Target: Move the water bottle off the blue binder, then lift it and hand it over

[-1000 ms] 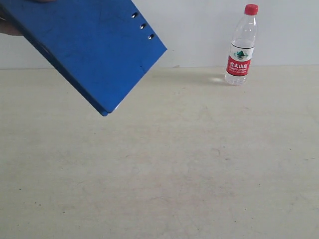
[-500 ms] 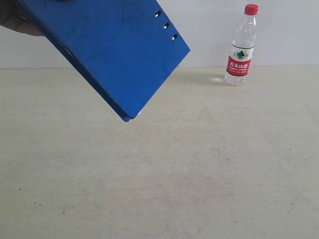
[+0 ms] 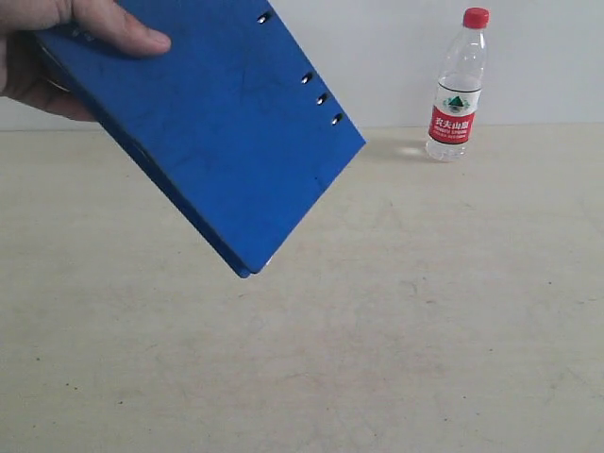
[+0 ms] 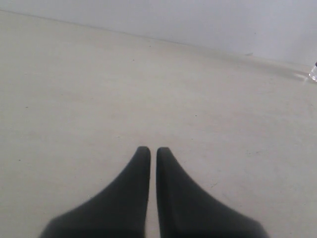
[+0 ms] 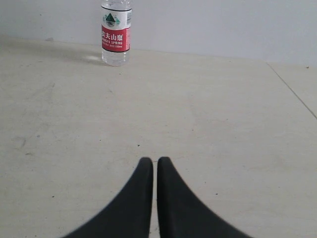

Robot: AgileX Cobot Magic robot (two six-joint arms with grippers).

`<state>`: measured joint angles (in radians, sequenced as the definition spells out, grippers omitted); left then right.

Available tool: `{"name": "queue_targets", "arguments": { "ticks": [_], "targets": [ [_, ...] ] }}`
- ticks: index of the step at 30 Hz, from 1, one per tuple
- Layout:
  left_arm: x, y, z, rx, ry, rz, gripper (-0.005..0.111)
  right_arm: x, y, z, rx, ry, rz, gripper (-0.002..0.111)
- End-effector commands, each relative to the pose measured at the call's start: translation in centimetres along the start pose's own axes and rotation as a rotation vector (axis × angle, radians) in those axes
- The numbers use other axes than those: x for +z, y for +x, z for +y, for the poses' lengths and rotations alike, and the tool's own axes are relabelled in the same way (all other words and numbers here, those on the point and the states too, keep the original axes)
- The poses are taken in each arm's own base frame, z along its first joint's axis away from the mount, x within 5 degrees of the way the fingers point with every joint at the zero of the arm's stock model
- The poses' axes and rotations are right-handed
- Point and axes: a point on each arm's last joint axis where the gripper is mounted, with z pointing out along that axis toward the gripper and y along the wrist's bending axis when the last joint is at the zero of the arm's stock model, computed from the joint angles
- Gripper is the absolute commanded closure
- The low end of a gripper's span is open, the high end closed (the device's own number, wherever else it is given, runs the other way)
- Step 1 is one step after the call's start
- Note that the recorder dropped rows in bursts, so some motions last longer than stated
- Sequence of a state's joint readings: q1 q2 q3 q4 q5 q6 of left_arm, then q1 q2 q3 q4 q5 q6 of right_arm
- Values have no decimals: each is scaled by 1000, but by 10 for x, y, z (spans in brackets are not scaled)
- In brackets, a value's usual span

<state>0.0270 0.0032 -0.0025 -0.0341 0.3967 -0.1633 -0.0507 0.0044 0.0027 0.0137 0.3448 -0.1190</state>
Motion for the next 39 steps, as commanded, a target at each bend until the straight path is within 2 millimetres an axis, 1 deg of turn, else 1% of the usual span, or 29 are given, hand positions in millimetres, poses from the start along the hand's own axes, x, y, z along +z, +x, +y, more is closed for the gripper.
{"name": "queue_targets", "arguments": {
  "ticks": [1,15,25,28,32,35,39],
  "targets": [
    [0,0,0,6,-3,-9,102,-1,-2,0,0,-1,-20,107],
    [0,0,0,6,-3,-6,102,-1,-2,0,9,-1,-20,107],
    [0,0,5,-22,-85,-13,102,-1,-2,0,9,-1,-20,107],
    [0,-1,5,7,-84,-25,102,-1,-2,0,9,-1,-20,107],
    [0,-8,4,76,-78,-97,102,-1,-2,0,9,-1,-20,107],
    [0,-3,4,66,-82,-41,102,-1,-2,0,9,-1,-20,107],
    [0,-3,4,83,-76,-44,102,-1,-2,0,9,-1,-20,107]
  ]
}}
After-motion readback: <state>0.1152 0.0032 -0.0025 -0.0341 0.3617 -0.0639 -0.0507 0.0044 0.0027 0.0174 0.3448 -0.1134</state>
